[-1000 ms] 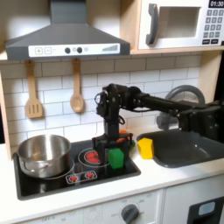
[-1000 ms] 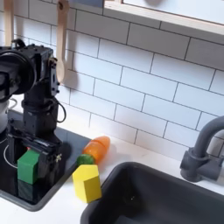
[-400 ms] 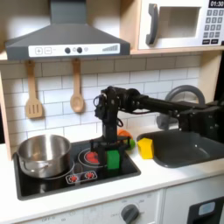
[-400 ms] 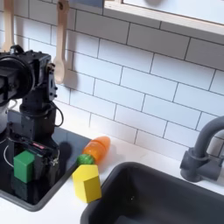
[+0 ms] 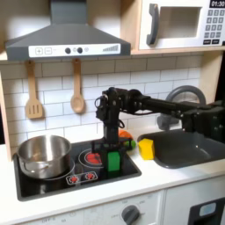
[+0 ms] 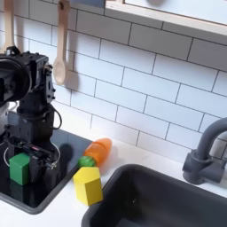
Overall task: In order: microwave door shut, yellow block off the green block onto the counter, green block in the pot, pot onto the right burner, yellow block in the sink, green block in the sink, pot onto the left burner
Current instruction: 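Put the green block in the pot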
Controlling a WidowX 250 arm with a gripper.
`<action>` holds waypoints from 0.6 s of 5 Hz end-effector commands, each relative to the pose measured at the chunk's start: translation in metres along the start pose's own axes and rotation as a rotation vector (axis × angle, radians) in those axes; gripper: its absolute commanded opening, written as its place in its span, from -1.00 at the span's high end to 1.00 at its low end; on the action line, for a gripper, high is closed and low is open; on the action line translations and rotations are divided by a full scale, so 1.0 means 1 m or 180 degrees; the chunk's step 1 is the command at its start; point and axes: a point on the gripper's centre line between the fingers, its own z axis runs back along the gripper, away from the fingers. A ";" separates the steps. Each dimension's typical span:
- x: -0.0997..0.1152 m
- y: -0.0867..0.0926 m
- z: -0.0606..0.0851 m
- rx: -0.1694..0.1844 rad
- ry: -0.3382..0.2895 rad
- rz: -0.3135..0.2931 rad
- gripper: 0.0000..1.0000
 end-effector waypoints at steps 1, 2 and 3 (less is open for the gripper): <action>0.000 -0.005 0.015 -0.0063 -0.0090 -0.0033 1.00; -0.004 -0.007 0.025 -0.0169 -0.0059 0.0003 1.00; -0.003 -0.006 0.040 -0.0151 -0.0151 0.0056 1.00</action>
